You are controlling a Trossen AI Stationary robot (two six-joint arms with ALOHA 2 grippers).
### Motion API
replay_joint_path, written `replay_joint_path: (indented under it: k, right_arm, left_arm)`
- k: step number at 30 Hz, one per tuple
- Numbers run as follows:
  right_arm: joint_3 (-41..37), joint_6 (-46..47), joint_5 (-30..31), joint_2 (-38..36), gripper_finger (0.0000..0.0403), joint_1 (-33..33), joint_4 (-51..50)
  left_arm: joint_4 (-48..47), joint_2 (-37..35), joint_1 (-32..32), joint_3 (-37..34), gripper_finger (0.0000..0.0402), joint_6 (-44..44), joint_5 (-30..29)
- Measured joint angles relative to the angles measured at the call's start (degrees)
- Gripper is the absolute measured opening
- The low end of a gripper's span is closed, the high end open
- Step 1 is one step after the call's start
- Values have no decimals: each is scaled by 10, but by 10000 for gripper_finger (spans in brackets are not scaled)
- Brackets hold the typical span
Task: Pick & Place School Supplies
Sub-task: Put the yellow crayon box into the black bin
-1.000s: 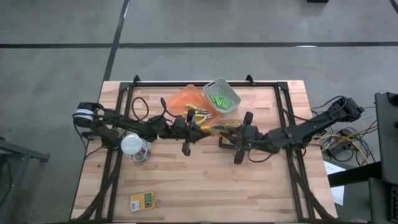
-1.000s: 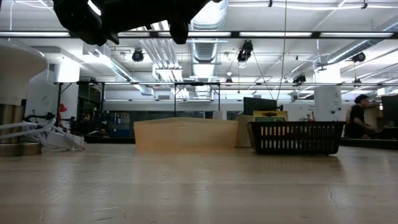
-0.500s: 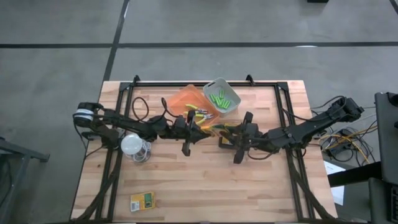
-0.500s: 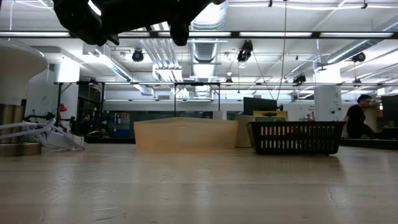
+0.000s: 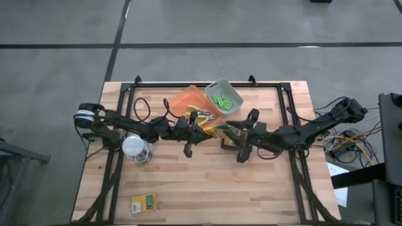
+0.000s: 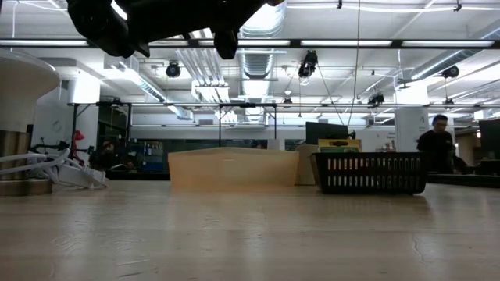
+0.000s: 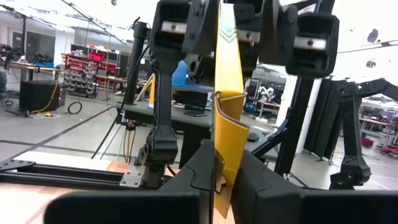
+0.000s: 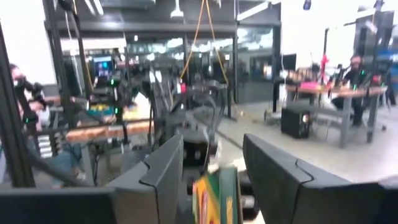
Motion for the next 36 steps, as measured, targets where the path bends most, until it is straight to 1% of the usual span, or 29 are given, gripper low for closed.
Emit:
replay_joint_path:
  k: [4, 7, 9, 12, 15, 18, 23, 26, 28, 30, 36]
  right_arm:
    - [0, -43, -4, -1, 173, 4, 55]
    - [0, -73, -6, -8, 173, 16, 71]
    - [0, -86, -7, -14, 171, 26, 72]
    - [0, -99, -7, -23, 169, 43, 73]
    - [0, -109, -6, -31, 169, 59, 73]
    - [0, -110, -6, -38, 169, 73, 73]
    - [0, -127, -5, -42, 169, 89, 72]
    - [0, -133, -5, -42, 169, 94, 71]
    - [0, -133, -5, -41, 169, 94, 71]
    - [0, -133, -5, -41, 169, 94, 71]
    - [0, -133, -5, -41, 169, 94, 71]
  left_arm:
    - [-1, 0, 0, 0, 28, -25, 0]
    - [-22, 0, 2, 0, 28, -62, -3]
    - [-53, 0, 5, 1, 27, -90, -3]
    - [-130, -1, 9, 16, 27, -122, -5]
    - [-241, -7, 11, 48, 28, -133, -5]
    - [-403, -16, 12, 105, 28, -121, -5]
    - [-710, -15, 14, 244, 29, -50, -5]
    - [-850, -3, 18, 329, 29, -12, -6]
    - [-913, 6, 23, 377, 30, 9, -6]
    - [-953, 16, 30, 415, 30, 30, -6]
    - [-1047, 56, 58, 489, 30, 86, -7]
